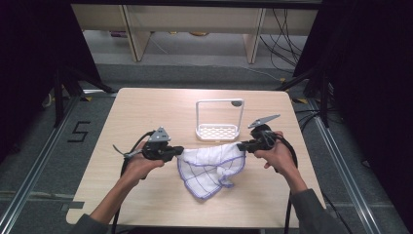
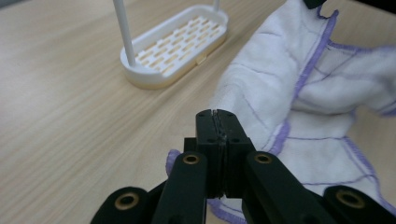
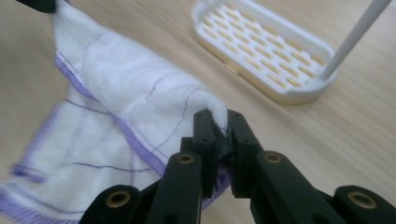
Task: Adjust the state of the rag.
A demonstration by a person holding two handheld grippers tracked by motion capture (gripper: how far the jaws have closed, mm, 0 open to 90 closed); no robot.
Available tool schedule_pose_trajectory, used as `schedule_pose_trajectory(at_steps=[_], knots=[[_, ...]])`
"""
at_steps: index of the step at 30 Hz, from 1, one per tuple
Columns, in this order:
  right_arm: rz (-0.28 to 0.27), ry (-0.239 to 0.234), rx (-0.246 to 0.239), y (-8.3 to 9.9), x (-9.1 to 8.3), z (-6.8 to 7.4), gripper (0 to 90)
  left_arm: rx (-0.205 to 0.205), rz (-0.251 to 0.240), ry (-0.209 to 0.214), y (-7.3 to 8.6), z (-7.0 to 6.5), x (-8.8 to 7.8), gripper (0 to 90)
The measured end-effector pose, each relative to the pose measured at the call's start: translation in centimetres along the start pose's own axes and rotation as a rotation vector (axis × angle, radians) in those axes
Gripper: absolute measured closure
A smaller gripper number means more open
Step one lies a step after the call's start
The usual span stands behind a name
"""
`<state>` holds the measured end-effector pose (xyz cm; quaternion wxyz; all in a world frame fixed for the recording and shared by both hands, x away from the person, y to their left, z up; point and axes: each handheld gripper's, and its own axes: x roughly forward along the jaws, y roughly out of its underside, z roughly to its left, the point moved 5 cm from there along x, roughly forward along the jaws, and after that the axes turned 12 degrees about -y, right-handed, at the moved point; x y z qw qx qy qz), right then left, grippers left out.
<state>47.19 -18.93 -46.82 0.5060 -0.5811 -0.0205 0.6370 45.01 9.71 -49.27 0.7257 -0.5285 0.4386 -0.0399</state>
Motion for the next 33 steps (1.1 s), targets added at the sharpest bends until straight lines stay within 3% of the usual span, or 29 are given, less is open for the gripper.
schedule_pose_trajectory(at_steps=[1,4,6,8,10,12,14,15,16,17,19,21,22,25,29,30,33], knots=[[0.036,0.008,0.01,0.1,0.9,-0.9,84.0,-0.008,0.001,-0.009,0.2,-0.2,0.8,87.5],[0.086,0.058,0.022,0.2,2.8,-3.0,79.8,0.031,0.045,-0.013,0.9,-0.7,2.1,80.7],[0.089,0.065,0.036,0.2,3.5,-3.9,70.8,0.044,0.037,-0.003,0.9,-1.1,1.7,74.5],[0.066,0.101,0.058,0.1,3.2,-4.5,62.7,0.041,0.012,-0.016,0.6,-1.4,0.7,65.7],[0.024,0.124,0.053,0.1,2.2,-4.3,57.4,0.031,-0.016,-0.017,0.4,-1.6,-0.7,60.4],[-0.023,0.112,0.045,0.2,0.5,-3.7,51.6,-0.01,-0.044,-0.013,0.3,-2.1,-2.0,53.5],[-0.072,0.143,0.032,0.4,-1.3,-2.9,48.5,-0.011,-0.049,0.001,0.7,-3.0,-3.1,49.7],[-0.072,0.143,0.032,0.4,-1.3,-2.9,48.5,-0.011,-0.049,0.001,0.7,-3.0,-3.1,49.3],[-0.109,0.133,0.012,1.1,-3.0,-1.7,47.7,0.001,-0.042,0.031,1.2,-4.2,-3.8,48.3],[-0.136,0.128,0.03,1.4,-3.2,-1.1,47.6,0.013,-0.035,0.044,1.6,-4.7,-4.2,47.7],[-0.13,0.118,-0.003,2.4,-3.8,-0.1,47.2,0.006,-0.029,0.053,2.1,-5.7,-4.3,46.6],[-0.139,0.102,0.012,3.0,-3.9,0.6,46.9,0.014,-0.022,0.05,2.5,-6.2,-4.3,45.7],[-0.113,0.1,-0.007,4.2,-3.8,1.4,46.5,0.008,-0.007,0.079,3.1,-7.4,-3.9,44.6],[-0.064,0.133,-0.008,5.2,-3.6,1.9,45.3,0.039,0.019,0.119,3.8,-8.9,-3.4,42.6],[-0.043,0.109,-0.023,5.7,-2.1,1.9,43.0,0.114,0.056,0.103,4.4,-10.0,-2.4,41.2],[-0.031,0.1,-0.018,5.8,-1.6,1.8,42.6,0.095,0.053,0.109,4.4,-10.4,-2.0,40.7],[-0.003,0.093,-0.011,6.1,-0.6,1.7,48.5,0.112,0.054,0.103,4.5,-10.7,-1.4,41.9]])
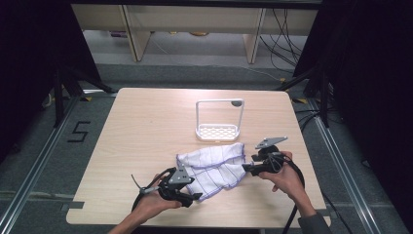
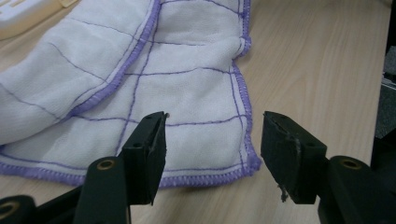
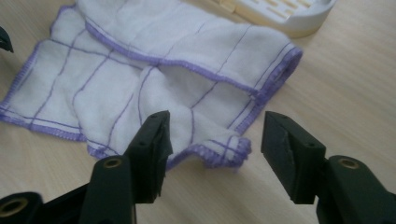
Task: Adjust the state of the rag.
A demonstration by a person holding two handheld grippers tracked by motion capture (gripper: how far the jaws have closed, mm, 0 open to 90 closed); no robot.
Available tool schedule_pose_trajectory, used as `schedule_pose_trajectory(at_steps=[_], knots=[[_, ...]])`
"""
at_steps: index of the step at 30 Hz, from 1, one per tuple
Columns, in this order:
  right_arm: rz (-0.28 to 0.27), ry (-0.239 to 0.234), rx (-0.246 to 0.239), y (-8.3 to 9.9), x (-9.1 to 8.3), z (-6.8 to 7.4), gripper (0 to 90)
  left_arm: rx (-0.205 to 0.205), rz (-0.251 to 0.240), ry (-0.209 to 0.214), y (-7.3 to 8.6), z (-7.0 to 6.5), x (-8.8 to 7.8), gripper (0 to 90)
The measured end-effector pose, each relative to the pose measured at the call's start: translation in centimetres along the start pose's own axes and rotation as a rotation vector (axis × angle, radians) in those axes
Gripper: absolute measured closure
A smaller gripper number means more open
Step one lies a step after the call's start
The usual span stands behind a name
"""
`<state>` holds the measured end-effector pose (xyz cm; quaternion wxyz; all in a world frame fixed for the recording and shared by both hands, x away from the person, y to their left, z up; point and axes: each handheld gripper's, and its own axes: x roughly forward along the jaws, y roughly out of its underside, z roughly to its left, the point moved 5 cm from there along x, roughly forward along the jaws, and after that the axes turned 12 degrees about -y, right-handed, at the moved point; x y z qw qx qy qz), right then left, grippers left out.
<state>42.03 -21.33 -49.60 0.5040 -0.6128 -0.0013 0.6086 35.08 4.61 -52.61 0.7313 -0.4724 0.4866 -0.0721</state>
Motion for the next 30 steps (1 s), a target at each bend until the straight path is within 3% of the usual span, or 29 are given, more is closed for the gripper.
schedule_pose_trajectory(at_steps=[1,5,8,10,11,14,18,20,23,26,28,29,30], knots=[[0.04,-0.017,-0.021,0.5,0.8,0.0,64.5,0.055,0.022,-0.017,0.1,-0.3,0.4,44.7],[0.061,0.0,-0.073,1.0,0.8,0.5,80.3,0.181,0.066,-0.051,0.9,-0.7,1.1,63.5],[0.061,0.016,-0.091,1.3,-0.2,1.7,84.2,0.2,0.073,-0.044,1.2,-0.7,1.1,83.1],[0.045,-0.002,-0.133,1.4,-1.0,2.9,84.8,0.225,0.078,-0.043,1.3,-0.5,0.6,88.1],[0.037,-0.015,-0.126,1.7,-1.4,3.6,84.9,0.222,0.074,-0.036,1.4,-0.5,0.3,88.5],[-0.002,-0.037,-0.176,2.9,-1.8,5.6,84.8,0.21,0.052,-0.029,1.6,-0.1,-0.9,88.9],[0.015,-0.076,-0.149,5.3,-1.9,7.8,81.2,0.202,0.046,-0.05,2.4,0.7,-2.5,88.8],[0.039,-0.1,-0.154,6.5,-1.2,8.3,78.8,0.169,0.047,-0.035,3.1,0.5,-2.7,88.6],[0.074,-0.108,-0.127,7.4,-0.3,8.5,71.3,0.178,0.061,-0.008,3.9,-0.3,-2.8,87.4],[0.087,-0.073,-0.086,7.4,0.0,8.3,60.3,0.198,0.072,0.017,4.0,-1.2,-2.8,84.2],[0.057,-0.095,-0.073,7.0,-0.5,8.5,50.7,0.171,0.061,0.021,3.8,-1.1,-3.1,74.7],[0.01,-0.103,-0.115,6.4,-1.1,8.3,47.4,0.146,0.047,0.023,3.5,-0.7,-3.2,70.8],[0.01,-0.103,-0.115,6.4,-1.1,8.3,47.4,0.146,0.047,0.023,3.5,-0.7,-3.2,65.3]])
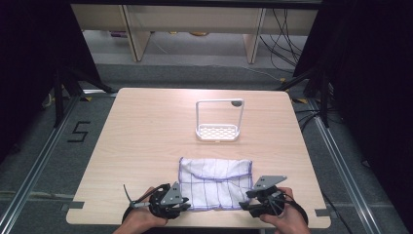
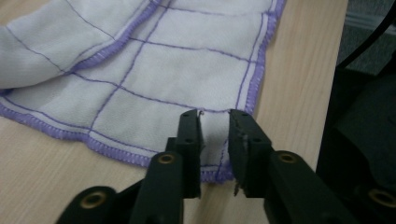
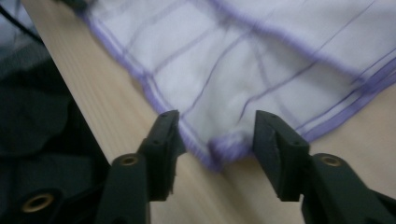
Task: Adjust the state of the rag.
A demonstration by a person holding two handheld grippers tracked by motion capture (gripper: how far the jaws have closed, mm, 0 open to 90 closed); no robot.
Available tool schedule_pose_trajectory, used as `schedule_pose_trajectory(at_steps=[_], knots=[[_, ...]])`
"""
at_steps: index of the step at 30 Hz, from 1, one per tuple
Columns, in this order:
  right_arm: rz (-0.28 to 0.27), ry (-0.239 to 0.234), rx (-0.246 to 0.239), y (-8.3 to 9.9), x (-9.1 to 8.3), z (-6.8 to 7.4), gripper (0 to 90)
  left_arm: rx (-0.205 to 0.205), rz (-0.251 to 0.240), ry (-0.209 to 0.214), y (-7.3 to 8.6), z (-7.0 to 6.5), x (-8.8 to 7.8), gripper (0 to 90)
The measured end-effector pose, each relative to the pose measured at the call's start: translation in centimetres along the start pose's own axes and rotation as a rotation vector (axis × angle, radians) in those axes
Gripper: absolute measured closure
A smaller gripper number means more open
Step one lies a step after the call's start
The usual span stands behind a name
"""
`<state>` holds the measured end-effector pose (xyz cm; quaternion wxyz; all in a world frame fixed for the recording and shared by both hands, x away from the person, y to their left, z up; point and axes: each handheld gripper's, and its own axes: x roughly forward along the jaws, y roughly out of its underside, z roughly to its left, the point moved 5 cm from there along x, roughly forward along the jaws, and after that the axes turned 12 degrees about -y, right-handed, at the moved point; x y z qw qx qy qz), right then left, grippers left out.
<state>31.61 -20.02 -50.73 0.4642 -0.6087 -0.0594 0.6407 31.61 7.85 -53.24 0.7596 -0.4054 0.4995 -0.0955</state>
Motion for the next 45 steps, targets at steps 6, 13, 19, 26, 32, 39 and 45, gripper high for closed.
schedule_pose_trajectory(at_steps=[6,13,19,26,32,39,45], knots=[[-0.118,0.159,-0.044,-2.9,-3.9,-3.2,47.4,-0.158,-0.08,-0.173,-1.9,5.4,-0.4,50.2],[-0.009,0.138,-0.023,-2.5,0.4,-7.3,53.5,-0.155,-0.079,-0.184,-3.0,7.0,1.3,47.6],[0.038,0.102,-0.086,-2.9,2.4,-8.3,73.9,-0.128,-0.067,-0.157,-3.4,5.9,1.9,46.4],[-0.021,0.116,-0.115,-5.6,0.7,-8.5,89.4,-0.148,-0.087,-0.168,-3.5,6.3,1.6,43.4],[-0.115,0.128,-0.059,-9.4,-0.7,-10.9,89.3,-0.15,-0.099,-0.197,-4.2,6.8,2.2,36.6],[-0.073,0.166,0.016,-10.4,1.7,-14.2,89.2,-0.107,-0.093,-0.241,-5.3,7.9,3.8,33.3],[-0.082,0.227,0.047,-10.0,2.9,-15.9,89.1,-0.075,-0.102,-0.232,-6.5,6.8,4.7,30.8]])
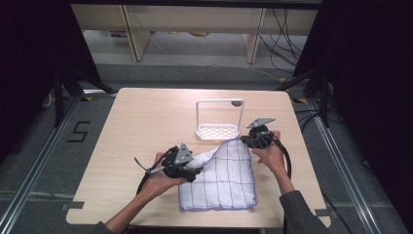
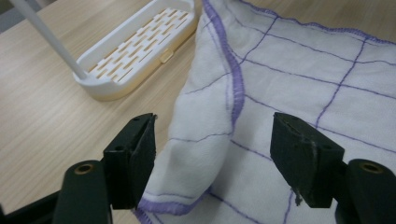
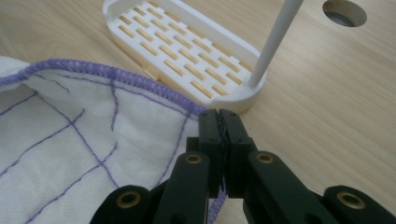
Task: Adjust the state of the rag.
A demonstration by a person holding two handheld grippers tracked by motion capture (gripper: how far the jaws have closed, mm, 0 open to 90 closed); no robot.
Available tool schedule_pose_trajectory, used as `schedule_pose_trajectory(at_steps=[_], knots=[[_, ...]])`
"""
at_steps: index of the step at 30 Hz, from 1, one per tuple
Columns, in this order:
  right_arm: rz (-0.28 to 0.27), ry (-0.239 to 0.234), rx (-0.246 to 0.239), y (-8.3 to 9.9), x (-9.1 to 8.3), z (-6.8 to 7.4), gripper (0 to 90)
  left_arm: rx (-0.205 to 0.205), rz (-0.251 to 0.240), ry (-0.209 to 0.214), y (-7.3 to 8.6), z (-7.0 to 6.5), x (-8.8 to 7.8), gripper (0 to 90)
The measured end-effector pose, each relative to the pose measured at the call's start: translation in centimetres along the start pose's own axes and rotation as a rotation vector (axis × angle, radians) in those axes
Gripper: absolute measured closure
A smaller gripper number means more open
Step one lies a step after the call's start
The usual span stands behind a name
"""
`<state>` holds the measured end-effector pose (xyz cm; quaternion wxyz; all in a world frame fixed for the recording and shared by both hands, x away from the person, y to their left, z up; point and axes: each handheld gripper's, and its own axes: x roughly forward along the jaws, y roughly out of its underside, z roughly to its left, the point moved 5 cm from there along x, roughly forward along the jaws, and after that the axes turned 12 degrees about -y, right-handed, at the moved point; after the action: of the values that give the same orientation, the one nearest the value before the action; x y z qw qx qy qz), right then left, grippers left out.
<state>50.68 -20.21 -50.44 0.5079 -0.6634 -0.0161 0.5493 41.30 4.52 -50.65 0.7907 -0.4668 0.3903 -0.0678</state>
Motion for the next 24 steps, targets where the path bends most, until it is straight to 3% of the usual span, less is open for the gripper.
schedule_pose_trajectory(at_steps=[1,2,3,5,6,7,9,11,12,13,14,16,17,20,21,23,24], knots=[[0.003,-0.001,-0.021,0.0,0.1,-0.2,89.1,0.005,-0.003,0.005,-0.1,-0.2,0.1,30.8],[0.017,-0.008,0.011,0.1,0.0,-0.1,89.1,0.006,-0.004,0.004,-0.2,-0.3,0.3,30.9],[-0.015,-0.002,-0.008,0.1,0.3,-0.4,89.1,0.012,0.004,0.0,-0.3,-0.4,0.5,31.0],[-0.01,-0.004,-0.008,0.1,0.3,-0.4,89.1,0.013,0.01,-0.012,-0.3,-0.3,0.9,31.4],[-0.005,-0.017,0.014,0.1,0.0,-0.2,88.9,0.017,0.014,-0.033,-0.3,-0.1,1.7,31.6],[0.0,-0.017,-0.004,0.1,-0.1,-0.3,88.8,0.022,0.015,-0.033,-0.3,0.0,2.1,32.9],[-0.001,-0.019,0.0,0.1,-0.2,-0.3,88.8,0.052,0.024,-0.035,-0.2,0.4,2.8,45.8],[0.008,-0.029,0.026,0.2,-0.1,-0.1,88.8,0.028,0.014,-0.041,-0.3,1.2,3.1,62.0],[0.017,-0.03,0.02,0.3,-0.1,-0.2,88.8,0.027,0.02,-0.042,-0.3,1.6,3.1,64.8],[-0.008,-0.027,0.028,0.3,0.1,-0.1,88.8,0.027,0.02,-0.042,-0.3,1.6,3.1,68.2],[0.008,-0.027,0.023,0.4,0.2,0.0,88.8,0.021,0.014,-0.051,-0.3,2.8,3.3,73.7],[0.014,-0.024,0.009,0.5,0.6,0.0,88.8,-0.016,0.033,-0.042,0.0,4.0,3.7,77.1],[0.046,-0.031,0.019,0.7,0.8,0.0,88.8,-0.031,0.038,-0.029,0.3,4.4,4.0,77.5],[0.063,-0.018,0.024,1.1,1.8,0.0,88.8,-0.06,0.07,-0.04,1.2,5.7,5.0,79.2],[0.063,-0.018,0.024,1.1,1.8,0.0,88.8,-0.06,0.07,-0.04,1.2,5.7,5.0,79.4],[0.095,-0.025,0.019,1.3,2.1,0.1,88.8,-0.098,0.082,-0.023,1.8,5.9,5.5,80.9],[0.094,-0.023,0.009,1.3,2.3,0.2,88.8,-0.087,0.088,-0.022,1.9,5.9,5.4,81.4]])
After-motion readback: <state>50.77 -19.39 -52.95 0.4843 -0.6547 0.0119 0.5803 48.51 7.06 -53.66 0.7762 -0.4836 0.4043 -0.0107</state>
